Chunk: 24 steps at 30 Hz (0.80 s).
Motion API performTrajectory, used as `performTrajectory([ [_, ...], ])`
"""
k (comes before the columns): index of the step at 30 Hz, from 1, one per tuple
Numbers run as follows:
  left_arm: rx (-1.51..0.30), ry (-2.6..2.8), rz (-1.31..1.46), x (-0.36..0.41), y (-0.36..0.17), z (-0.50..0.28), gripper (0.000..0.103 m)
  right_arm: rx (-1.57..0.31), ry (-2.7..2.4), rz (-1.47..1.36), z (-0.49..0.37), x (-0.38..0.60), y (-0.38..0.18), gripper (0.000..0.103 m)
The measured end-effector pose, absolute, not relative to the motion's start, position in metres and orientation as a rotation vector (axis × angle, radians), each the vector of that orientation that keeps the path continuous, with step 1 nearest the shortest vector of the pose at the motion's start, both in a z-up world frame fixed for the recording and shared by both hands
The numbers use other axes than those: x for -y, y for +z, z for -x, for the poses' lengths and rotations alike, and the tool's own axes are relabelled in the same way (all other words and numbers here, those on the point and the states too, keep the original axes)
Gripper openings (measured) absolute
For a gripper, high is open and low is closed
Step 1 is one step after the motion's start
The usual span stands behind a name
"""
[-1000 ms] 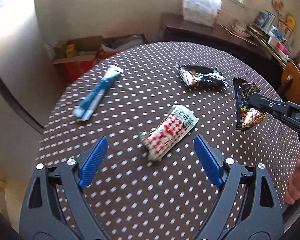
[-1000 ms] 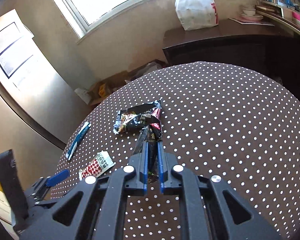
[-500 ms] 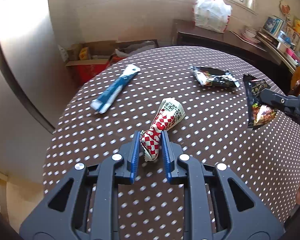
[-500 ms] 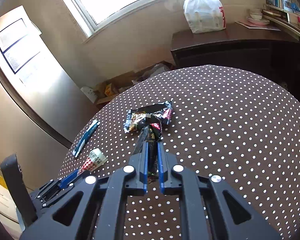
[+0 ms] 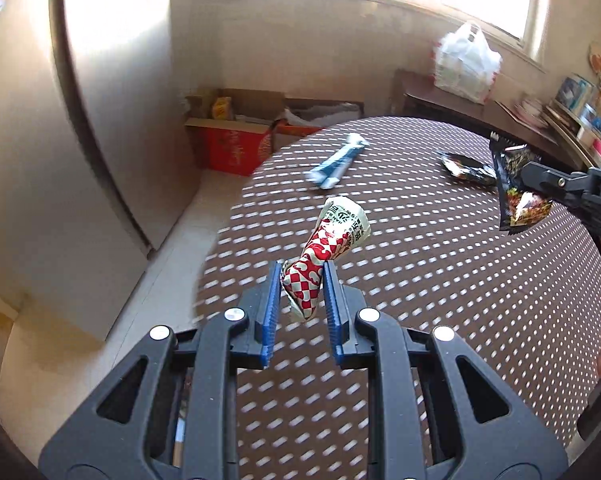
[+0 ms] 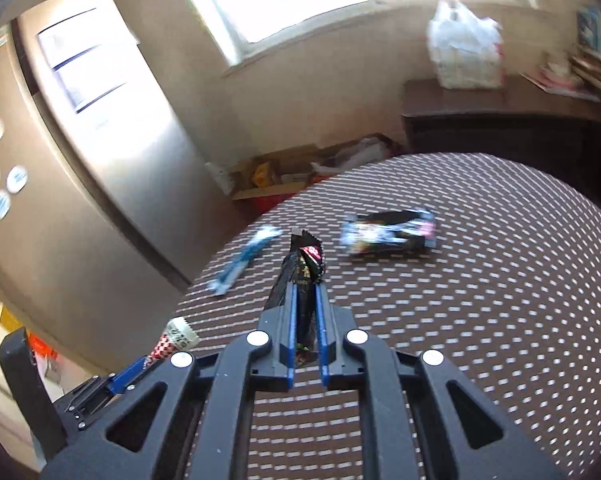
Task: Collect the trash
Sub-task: 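Carry the cup and wrapper over the wastebasket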
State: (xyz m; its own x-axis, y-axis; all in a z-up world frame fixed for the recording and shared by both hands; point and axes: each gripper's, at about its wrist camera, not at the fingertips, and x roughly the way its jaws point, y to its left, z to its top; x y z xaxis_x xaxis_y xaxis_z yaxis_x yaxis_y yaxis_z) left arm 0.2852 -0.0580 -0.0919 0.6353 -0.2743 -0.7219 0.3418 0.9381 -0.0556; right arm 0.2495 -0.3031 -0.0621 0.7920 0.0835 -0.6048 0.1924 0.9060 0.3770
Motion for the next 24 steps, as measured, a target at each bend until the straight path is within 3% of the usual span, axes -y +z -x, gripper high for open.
performTrajectory([
  [24,-0.825,0.186,0.178,-0.168,-0.098,-0.203,0.021,-0.741,0.465,-0.247,-0.261,0.026,-0.045,0.009],
])
